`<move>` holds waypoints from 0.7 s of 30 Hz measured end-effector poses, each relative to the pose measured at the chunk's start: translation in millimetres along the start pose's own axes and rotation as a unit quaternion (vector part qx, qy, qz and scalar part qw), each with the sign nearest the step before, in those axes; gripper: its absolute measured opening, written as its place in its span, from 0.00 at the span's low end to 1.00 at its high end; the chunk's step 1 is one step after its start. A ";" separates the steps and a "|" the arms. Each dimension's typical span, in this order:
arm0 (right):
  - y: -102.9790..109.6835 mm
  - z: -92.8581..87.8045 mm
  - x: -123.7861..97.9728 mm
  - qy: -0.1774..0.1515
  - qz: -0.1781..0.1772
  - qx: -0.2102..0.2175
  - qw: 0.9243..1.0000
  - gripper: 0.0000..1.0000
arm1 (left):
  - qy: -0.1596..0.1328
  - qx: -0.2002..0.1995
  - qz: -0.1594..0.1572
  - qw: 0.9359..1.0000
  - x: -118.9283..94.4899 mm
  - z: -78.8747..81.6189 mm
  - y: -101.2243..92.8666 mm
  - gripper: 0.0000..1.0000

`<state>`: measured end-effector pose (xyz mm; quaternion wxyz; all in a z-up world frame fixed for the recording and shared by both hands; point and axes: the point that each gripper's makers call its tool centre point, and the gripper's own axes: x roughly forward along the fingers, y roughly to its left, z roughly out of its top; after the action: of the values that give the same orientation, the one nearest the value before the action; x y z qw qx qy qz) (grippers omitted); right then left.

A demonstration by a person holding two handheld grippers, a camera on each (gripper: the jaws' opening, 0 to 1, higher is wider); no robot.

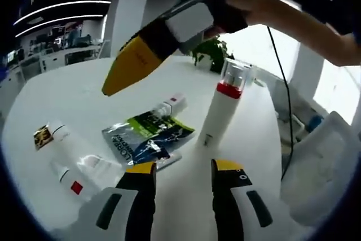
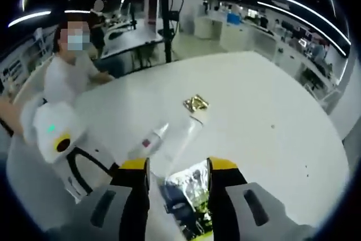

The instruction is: Arrange the skincare products in the storage area until every visible bottle or jar stands upright without overlapping.

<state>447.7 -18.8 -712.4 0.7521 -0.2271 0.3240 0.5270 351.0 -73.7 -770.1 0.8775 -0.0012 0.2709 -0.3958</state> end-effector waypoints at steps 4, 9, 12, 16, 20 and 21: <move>2.9 1.6 16.9 0.011 0.000 0.025 1.000 0.42 | 0.007 0.000 0.004 1.000 -0.3 -3.8 3.4 0.34; 10.7 -5.5 37.6 0.035 0.005 0.044 0.998 0.43 | 0.009 -0.008 0.007 1.000 -2.2 -5.2 7.9 0.34; 19.3 -8.9 48.1 0.047 -0.003 0.043 0.998 0.42 | 0.011 -0.011 0.008 1.000 -2.3 -6.4 9.1 0.34; 25.4 -12.5 70.0 0.057 -0.019 0.041 0.997 0.43 | 0.009 -0.018 0.019 1.000 -7.8 -5.9 18.6 0.34; 21.0 -13.0 74.9 0.057 -0.045 0.043 0.996 0.42 | 0.004 -0.031 0.027 0.999 -10.9 -4.9 25.2 0.33; 19.6 -13.1 78.5 0.057 -0.050 0.043 0.996 0.42 | 0.004 -0.031 0.028 0.999 -10.6 -5.2 24.2 0.33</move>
<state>444.5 29.6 -778.5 0.7671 -0.2397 0.3769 0.4605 359.6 -48.6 -774.7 0.8865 -0.0193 0.2867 -0.3628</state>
